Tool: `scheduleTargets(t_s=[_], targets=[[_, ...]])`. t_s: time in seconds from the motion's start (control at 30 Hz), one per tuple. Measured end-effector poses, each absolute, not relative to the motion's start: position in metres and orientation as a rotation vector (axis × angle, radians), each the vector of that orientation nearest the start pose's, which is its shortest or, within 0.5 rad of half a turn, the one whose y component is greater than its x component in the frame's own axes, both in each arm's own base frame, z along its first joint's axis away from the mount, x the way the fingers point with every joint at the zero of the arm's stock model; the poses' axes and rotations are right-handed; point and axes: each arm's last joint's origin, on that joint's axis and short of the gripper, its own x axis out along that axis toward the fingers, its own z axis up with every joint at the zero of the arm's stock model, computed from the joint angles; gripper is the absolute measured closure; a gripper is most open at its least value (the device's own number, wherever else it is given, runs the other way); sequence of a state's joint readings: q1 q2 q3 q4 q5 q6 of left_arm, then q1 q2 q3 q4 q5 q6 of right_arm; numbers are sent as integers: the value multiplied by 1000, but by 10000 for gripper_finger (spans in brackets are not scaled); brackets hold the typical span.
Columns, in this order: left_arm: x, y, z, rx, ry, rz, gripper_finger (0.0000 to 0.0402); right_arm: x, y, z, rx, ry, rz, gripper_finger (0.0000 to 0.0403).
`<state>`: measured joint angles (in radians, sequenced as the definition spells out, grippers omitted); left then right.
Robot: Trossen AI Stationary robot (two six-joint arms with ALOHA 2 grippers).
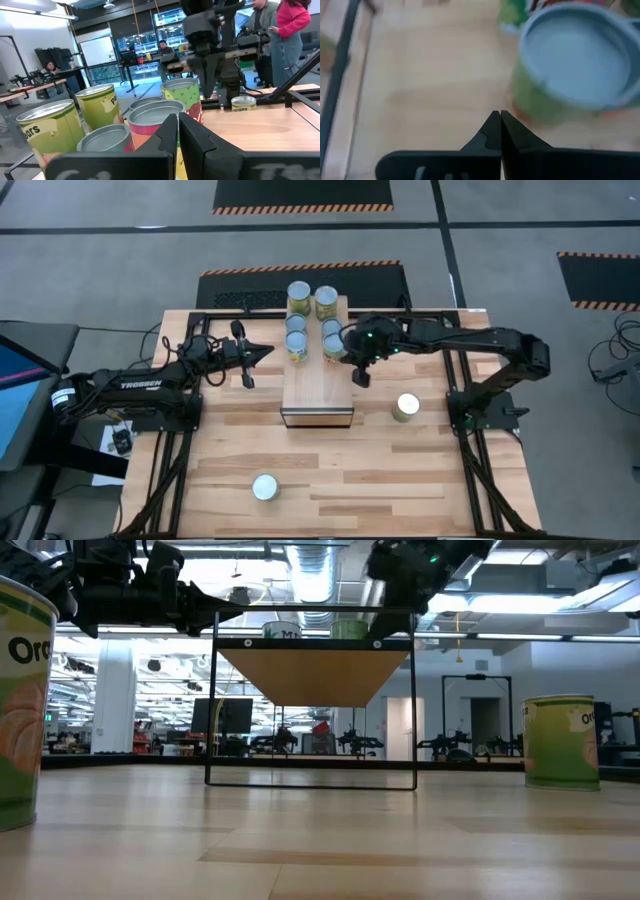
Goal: Pick and place cans onto a shelf
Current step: Adjust the small canned oranges on the shelf
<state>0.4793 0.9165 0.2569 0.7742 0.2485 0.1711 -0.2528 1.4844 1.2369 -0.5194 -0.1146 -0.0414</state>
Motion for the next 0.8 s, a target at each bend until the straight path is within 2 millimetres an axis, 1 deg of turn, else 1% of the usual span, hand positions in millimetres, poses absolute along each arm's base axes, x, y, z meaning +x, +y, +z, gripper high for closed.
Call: scheduleTargets(t_s=[0.07, 0.13, 0.2, 0.3, 0.37, 0.43, 0.53, 0.73, 0.8], targets=[[167, 79, 221, 211, -87, 240, 395, 300, -74, 303, 65, 783, -98, 396], [167, 79, 221, 211, -87, 239, 395, 292, -76, 306, 42, 776, -103, 398], [167, 79, 221, 211, -87, 240, 395, 284, -83, 300, 44, 759, -132, 398], [167, 79, 221, 211, -87, 240, 395, 276, -98, 284, 53, 715, -196, 398], [167, 79, 221, 211, -87, 239, 395, 273, -107, 278, 53, 669, -231, 399], [167, 79, 221, 211, -87, 240, 395, 274, -115, 273, 49, 623, -256, 398], [167, 79, 221, 211, -88, 240, 395, 282, -124, 268, 20, 583, -268, 398], [167, 79, 221, 211, -88, 240, 395, 292, -132, 256, 6, 577, -264, 398], [167, 79, 221, 211, -88, 240, 395, 295, -133, 256, 1, 564, -266, 398]])
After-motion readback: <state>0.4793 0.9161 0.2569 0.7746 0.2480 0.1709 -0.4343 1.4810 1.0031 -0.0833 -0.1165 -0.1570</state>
